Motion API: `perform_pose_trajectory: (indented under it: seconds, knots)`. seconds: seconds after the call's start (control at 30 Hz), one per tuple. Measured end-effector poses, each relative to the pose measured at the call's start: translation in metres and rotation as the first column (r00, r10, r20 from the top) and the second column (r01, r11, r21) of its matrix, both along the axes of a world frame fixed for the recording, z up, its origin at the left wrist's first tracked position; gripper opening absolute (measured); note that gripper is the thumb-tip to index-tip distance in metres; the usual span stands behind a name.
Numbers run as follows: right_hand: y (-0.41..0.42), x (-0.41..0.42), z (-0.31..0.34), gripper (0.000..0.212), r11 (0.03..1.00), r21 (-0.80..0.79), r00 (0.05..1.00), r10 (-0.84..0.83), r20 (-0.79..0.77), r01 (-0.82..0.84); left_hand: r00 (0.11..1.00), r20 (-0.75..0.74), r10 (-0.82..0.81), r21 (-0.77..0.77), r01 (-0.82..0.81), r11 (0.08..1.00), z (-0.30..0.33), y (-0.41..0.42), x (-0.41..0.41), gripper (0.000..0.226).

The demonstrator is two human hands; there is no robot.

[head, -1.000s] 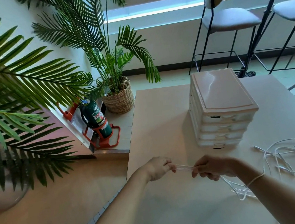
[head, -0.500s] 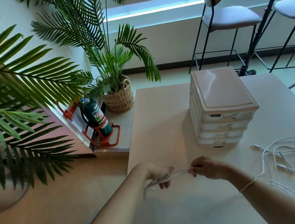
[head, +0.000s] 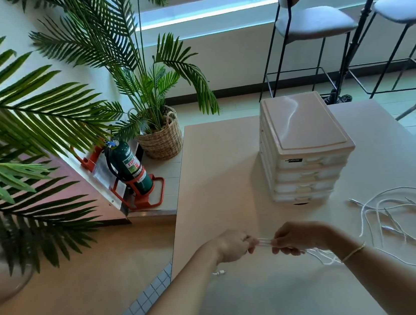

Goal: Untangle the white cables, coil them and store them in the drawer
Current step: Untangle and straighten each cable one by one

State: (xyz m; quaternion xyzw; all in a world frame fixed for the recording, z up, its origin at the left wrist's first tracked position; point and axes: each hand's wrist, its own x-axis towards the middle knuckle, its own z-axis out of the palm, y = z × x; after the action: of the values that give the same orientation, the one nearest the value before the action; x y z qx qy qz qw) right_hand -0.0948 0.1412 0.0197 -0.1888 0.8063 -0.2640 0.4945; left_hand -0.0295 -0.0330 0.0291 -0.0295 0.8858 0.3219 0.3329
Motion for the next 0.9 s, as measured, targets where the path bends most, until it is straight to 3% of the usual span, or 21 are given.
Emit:
perform_pose_trajectory:
  seconds: [0.13,0.43,0.67,0.8,0.9]
  knots:
    - [-0.001,0.001,0.003,0.027,0.998,0.023,0.997,0.058,-0.045,-0.057,0.998,-0.064,-0.023,-0.036,0.020,0.999,0.001,0.003,-0.002,0.025]
    - [-0.005,0.009,-0.003,0.012,0.990,-0.096,0.993,-0.100,0.066,0.106,0.997,-0.073,0.000,-0.091,-0.006,0.996,0.001,-0.002,-0.005,0.034]
    - [-0.010,0.008,-0.015,0.023,0.950,-0.212,0.959,-0.259,-0.113,0.231,0.994,-0.095,-0.053,-0.076,0.046,0.996,0.003,-0.003,-0.005,0.035]
    - [-0.006,0.008,-0.010,0.016,0.932,-0.247,0.964,-0.249,0.093,0.264,0.990,-0.138,-0.040,-0.079,0.029,0.996,0.003,-0.007,-0.007,0.033]
    - [-0.003,0.008,-0.007,0.022,0.934,-0.220,0.955,-0.248,0.162,0.280,0.990,-0.142,-0.024,-0.071,0.014,0.997,0.002,-0.007,-0.008,0.032]
